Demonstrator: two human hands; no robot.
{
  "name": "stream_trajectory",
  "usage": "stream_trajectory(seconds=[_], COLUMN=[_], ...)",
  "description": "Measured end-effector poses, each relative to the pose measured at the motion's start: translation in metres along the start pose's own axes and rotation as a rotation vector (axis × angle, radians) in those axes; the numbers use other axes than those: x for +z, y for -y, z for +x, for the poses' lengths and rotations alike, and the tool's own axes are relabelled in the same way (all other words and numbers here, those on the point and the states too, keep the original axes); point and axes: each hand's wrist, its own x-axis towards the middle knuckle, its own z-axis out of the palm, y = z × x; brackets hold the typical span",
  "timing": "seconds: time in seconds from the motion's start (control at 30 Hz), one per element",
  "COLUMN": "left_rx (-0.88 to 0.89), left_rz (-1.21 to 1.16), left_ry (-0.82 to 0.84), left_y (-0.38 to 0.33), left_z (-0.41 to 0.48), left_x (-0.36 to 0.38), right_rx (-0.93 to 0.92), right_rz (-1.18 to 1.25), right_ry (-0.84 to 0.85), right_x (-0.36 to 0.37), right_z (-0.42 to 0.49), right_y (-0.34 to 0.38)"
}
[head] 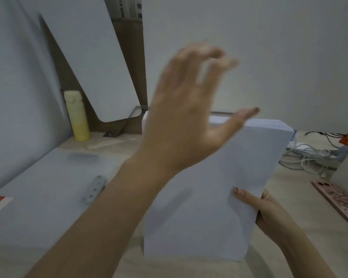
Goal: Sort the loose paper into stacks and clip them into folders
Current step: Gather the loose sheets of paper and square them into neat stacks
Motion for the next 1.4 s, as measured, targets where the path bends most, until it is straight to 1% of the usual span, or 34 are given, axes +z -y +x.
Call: stream_trajectory(seconds=[0.03, 0.07, 0.13, 0.17, 0.3, 0.4, 0.47, 0.53, 0.6, 0.7, 0.77, 0.87, 0.97, 1.0, 1.1, 1.17, 1.23, 1.27, 1.4], left_rx=[0.057, 0.052, -0.055, -0.097, -0.028, -0.107, -0.189, -0.212, -0.190, -0.156, -0.215, -0.432, -0.690, -0.773, -1.048, -1.203, -1.304, -1.332, -1.396], left_rz=[0.063, 0.122, 0.187, 0.181, 0.128, 0.023, -0.038, -0.075, -0.096, -0.073, -0.100, -0.311, -0.520, -0.577, -0.770, -0.877, -0.964, -1.009, -1.106], left_ry=[0.154, 0.346, 0.686, 0.789, 0.836, 0.986, 1.058, 1.106, 1.108, 1.031, 0.969, 0.822, 0.632, 0.577, 0.431, 0.338, 0.304, 0.307, 0.426], left_y=[-0.006, -0.010, -0.012, -0.012, -0.007, 0.002, 0.012, 0.018, 0.018, 0.020, 0.027, 0.044, 0.055, 0.057, 0.055, 0.057, 0.061, 0.063, 0.066], left_z=[0.011, 0.017, 0.018, 0.017, 0.016, 0.025, 0.029, 0.029, 0.027, 0.026, 0.027, 0.017, -0.016, -0.031, -0.074, -0.098, -0.119, -0.129, -0.157], left_x=[0.004, 0.010, 0.026, 0.030, 0.031, 0.022, 0.017, 0.016, 0.016, 0.012, 0.000, -0.019, -0.021, -0.016, -0.001, 0.006, 0.009, 0.010, 0.018], right_rx=[0.003, 0.006, 0.008, 0.007, -0.003, -0.018, -0.015, -0.009, 0.001, 0.084, 0.160, 0.149, 0.020, -0.024, -0.106, -0.161, -0.163, -0.137, 0.022], right_rz=[0.000, -0.002, -0.009, -0.014, -0.027, -0.033, -0.029, -0.025, -0.035, -0.122, -0.162, -0.013, 0.193, 0.205, 0.105, 0.044, -0.017, -0.033, -0.096], right_ry=[0.001, 0.002, 0.010, 0.015, 0.025, 0.030, 0.041, 0.037, 0.030, 0.072, 0.091, 0.007, -0.089, -0.143, -0.251, -0.258, -0.240, -0.225, -0.227], right_x=[0.000, 0.000, -0.001, 0.000, 0.001, 0.001, 0.002, 0.000, -0.002, -0.008, -0.018, -0.044, -0.052, -0.054, -0.050, -0.049, -0.049, -0.049, -0.056], right_z=[-0.001, -0.002, -0.003, -0.004, -0.003, -0.002, -0.001, -0.001, 0.001, 0.000, -0.005, -0.015, -0.020, -0.019, -0.009, -0.003, 0.000, 0.001, -0.003], right_y=[0.000, 0.001, 0.002, 0.002, 0.002, 0.002, 0.004, 0.003, 0.002, -0.006, -0.014, -0.022, -0.013, -0.013, -0.001, 0.015, 0.030, 0.032, 0.004])
